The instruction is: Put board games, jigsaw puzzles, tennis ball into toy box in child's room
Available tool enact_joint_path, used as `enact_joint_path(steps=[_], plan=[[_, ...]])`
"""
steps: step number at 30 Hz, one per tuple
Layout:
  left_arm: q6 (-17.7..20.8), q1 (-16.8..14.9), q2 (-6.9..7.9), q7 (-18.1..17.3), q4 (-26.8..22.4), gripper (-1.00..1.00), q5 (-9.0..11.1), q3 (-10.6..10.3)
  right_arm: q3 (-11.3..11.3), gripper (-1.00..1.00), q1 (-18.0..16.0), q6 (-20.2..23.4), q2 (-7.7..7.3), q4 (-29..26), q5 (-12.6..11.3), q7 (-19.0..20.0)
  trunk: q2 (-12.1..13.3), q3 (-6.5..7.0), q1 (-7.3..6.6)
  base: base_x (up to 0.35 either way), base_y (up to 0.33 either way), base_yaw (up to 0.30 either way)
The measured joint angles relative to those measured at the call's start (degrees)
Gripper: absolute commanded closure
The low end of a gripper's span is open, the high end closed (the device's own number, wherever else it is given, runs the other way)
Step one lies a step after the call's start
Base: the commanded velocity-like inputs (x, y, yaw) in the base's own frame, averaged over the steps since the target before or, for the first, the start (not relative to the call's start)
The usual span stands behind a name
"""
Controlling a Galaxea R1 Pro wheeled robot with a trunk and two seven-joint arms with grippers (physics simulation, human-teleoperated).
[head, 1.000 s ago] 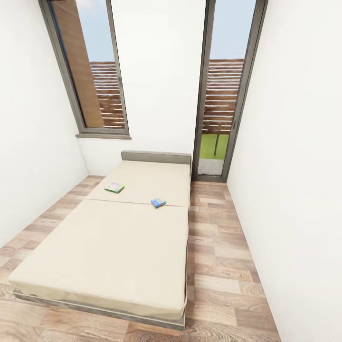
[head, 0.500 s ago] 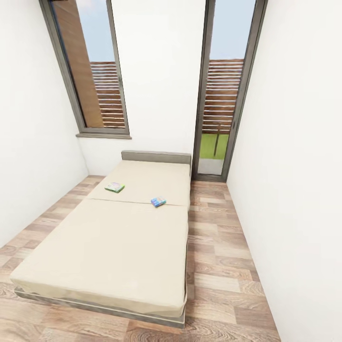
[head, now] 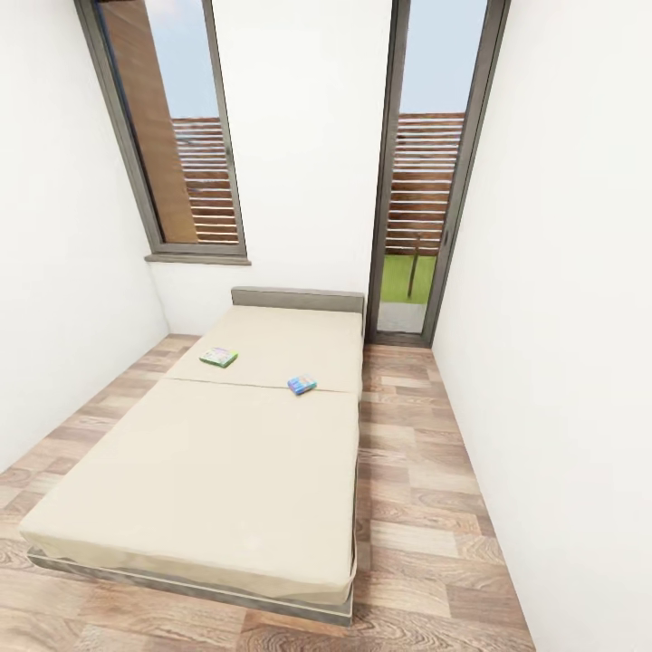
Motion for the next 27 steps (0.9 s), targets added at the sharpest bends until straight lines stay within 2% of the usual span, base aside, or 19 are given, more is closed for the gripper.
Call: enact_joint_path(steps=[6, 11, 16, 17, 20, 23, 27], plan=[[0.9, -0.5, 0.19, 0.2, -1.8, -1.0, 0.1, 0.1, 0.0, -1.0, -3.9, 3.6, -0.29, 0.0, -1.3, -2.2, 0.0, 0.0, 0.0, 0.0, 0.0, 0.0], [2.7, -2.1, 0.45, 0.1, -5.7, -1.0, 0.2, 1.1, 0.1, -1.0, -8.1, 7.5, -0.42, -0.1, -1.6, -4.1, 0.0, 0.01, 0.0, 0.0, 0.0, 0.0], [4.4, -2.9, 0.94, -0.1, -11.9, -1.0, 0.4, 5.0, 0.0, -1.0, -11.4, 10.4, -0.42, -0.1, -1.8, -4.8, 0.0, 0.0, 0.0, 0.0, 0.0, 0.0], [5.7, -3.1, 1.06, -0.2, -14.7, -1.0, 0.5, 7.0, 0.1, -1.0, -12.3, 11.1, -0.39, -0.7, -1.8, -4.9, 0.0, 0.01, 0.0, 0.0, 0.0, 0.0], [9.0, -3.2, 1.17, -0.4, -19.2, -1.0, 0.5, 9.6, 0.0, -1.0, -13.2, 12.5, -0.28, -2.9, -2.0, -5.0, 0.0, 0.0, 0.0, 0.0, 0.0, 0.0], [12.9, -3.3, 1.22, -0.7, -23.8, -1.0, 0.5, 11.2, 0.0, -1.0, -13.4, 15.0, -0.21, -6.8, -2.0, -5.0, 0.0, 0.01, 0.0, 0.0, 0.0, 0.0], [18.7, -3.3, 1.21, -1.8, -31.0, -1.0, 0.5, 12.1, 0.0, -1.0, -13.3, 21.3, -0.11, -15.5, -1.9, -5.0, 0.0, 0.01, -0.01, 0.0, 0.0, 0.0]])
